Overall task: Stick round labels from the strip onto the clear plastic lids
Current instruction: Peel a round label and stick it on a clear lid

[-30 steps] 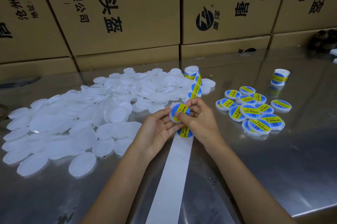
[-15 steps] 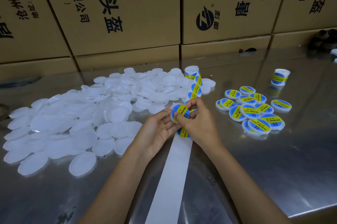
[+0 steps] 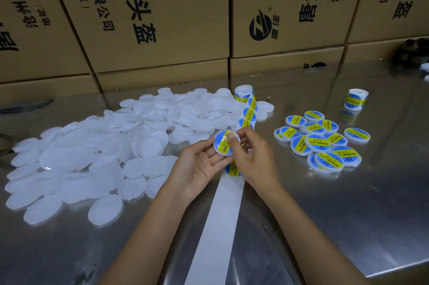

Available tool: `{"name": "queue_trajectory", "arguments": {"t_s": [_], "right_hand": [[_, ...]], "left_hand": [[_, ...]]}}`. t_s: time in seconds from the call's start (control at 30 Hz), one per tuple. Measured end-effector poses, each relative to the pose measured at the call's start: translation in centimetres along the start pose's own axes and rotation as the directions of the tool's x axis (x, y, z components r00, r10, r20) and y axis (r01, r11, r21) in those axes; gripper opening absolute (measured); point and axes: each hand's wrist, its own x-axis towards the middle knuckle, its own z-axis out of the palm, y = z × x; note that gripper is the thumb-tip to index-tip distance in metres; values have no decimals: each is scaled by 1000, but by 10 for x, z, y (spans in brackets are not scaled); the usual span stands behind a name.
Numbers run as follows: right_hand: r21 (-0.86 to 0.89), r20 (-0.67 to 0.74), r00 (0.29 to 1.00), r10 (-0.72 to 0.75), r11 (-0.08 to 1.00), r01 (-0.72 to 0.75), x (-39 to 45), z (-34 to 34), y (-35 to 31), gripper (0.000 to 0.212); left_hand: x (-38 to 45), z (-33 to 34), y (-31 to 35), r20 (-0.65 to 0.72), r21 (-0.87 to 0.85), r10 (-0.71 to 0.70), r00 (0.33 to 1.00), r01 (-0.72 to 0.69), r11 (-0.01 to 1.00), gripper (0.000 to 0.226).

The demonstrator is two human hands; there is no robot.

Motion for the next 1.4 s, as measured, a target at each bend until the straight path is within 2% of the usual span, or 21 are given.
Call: {"name": "queue_trajectory", "arguments": {"t_s": [0.1,0.27,0.37,0.47,0.57,0.67,0.87,1.07,1.27,1.4], "right_hand": [[8,-16,999,-44,999,44,0,-3,0,20],[-17,-19,998,-67,998,66,2,-7,1,37],[-5,52,998,-20,1000,20,1,-4,2,29],[-112,137,991,-11,993,26,-2,1,5,32],[-214,95,994,-55,974,75,-3,2,8,44],[-180,24,998,-57,982,60,0,0,9,46],[-190,15,1000,-26,981,28,2,-3,9,45],[-272,9,1000,2,962,0,1,-5,7,61],[-347,-39,996,-75,936,57,3,-7,9,51],[-401,-12,994,-107,911,93,5,-12,7,42]], "left_hand": [[2,-2,0,-7,21,8,1000,-8,1000,46],[1,-1,-1,12,28,15,1000,-15,999,42],[0,-1,0,-14,-5,40,999,-40,999,43],[1,-1,0,-46,-64,56,997,-59,996,45],[3,0,0,-38,-65,64,997,-66,996,49],[2,0,-1,6,42,92,996,-92,995,44],[1,1,-2,-4,167,141,990,-138,976,36],[0,6,-3,-29,293,162,986,-146,945,33],[-2,6,-1,-98,331,154,983,-114,937,30],[-2,7,-5,-113,497,241,964,-155,854,23]]}}
